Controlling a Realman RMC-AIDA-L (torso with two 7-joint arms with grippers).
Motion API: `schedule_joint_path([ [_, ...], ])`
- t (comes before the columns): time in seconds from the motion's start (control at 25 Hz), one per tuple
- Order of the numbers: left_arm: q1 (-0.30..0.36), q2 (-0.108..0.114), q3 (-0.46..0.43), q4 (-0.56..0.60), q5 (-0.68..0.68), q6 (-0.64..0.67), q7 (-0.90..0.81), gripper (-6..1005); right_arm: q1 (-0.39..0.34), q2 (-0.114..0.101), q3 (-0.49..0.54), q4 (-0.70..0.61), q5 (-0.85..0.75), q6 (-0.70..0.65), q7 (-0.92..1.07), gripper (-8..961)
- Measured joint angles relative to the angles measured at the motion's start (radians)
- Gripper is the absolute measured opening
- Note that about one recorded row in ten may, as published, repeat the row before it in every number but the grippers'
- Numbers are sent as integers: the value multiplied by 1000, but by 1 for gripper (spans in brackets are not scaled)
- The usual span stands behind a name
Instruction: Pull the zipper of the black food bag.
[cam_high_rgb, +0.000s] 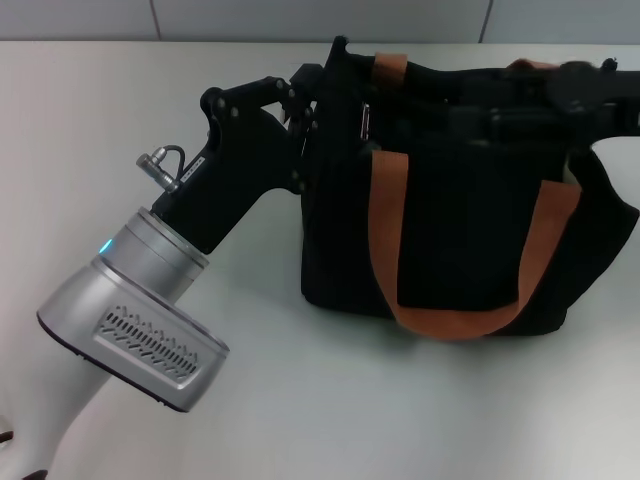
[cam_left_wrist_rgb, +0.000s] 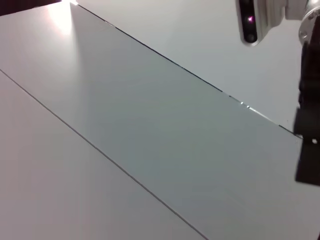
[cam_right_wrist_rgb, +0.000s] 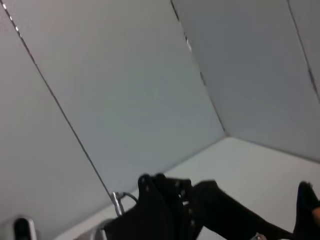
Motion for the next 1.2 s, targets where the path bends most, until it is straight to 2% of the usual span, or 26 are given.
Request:
schedule_joint_path([
  [0.04,0,0,0,0,0,0,0,19,0,0,0,0,0,0,0,682],
  [0.08,0,0,-6,0,0,-1,7,19,4,1,-50,0,0,48,13,682],
  [0.4,1,0,-43,7,1,10,89,20,22,5,-212,5,2,191,49,681],
  [0.68,1,0,-43,1,1,12,134,20,27,6,-295,1,-1,265,62,681],
  [0.88,5,0,-41,-1,11,31,134,19,42,4,-301,-2,-12,295,64,484],
  [1.12,10,0,-48,0,26,37,134,20,65,3,-310,2,-46,327,77,464],
  [1.2,11,0,-48,0,26,37,134,20,68,3,-347,2,-50,344,77,443],
])
